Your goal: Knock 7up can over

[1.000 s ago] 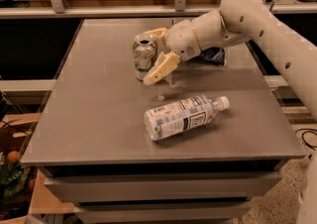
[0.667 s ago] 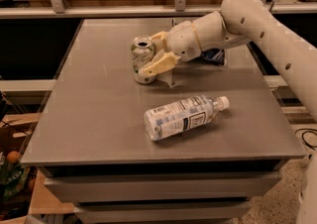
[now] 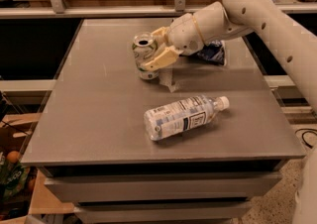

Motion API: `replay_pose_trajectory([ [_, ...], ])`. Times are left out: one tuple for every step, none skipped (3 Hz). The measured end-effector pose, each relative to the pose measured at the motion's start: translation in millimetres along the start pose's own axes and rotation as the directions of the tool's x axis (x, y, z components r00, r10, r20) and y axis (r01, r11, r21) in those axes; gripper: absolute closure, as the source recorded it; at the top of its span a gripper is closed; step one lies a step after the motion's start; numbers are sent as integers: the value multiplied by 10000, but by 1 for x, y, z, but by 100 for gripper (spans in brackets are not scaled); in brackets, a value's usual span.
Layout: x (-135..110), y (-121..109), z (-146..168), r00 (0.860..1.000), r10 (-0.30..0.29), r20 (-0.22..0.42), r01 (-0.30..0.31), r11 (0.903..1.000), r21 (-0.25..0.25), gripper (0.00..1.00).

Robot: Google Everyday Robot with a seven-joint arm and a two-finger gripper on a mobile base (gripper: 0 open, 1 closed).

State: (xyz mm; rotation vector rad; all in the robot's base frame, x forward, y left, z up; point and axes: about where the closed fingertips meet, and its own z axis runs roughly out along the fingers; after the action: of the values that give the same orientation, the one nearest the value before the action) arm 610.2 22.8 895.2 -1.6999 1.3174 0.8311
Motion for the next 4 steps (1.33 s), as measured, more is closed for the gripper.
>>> replay_pose_trajectory([
  [-10,-2,-10,9837,-763,-1625,762,9971,-74,100],
  [-21,-1,-16,9058,-1750,-3860,1746,9840,-364,100],
  [-32,5,-6,7946,-2596,-5489,2467,9640,-987,100],
  [-28,11,12,6471,-3445,-6801,2896,9363,-1987,100],
])
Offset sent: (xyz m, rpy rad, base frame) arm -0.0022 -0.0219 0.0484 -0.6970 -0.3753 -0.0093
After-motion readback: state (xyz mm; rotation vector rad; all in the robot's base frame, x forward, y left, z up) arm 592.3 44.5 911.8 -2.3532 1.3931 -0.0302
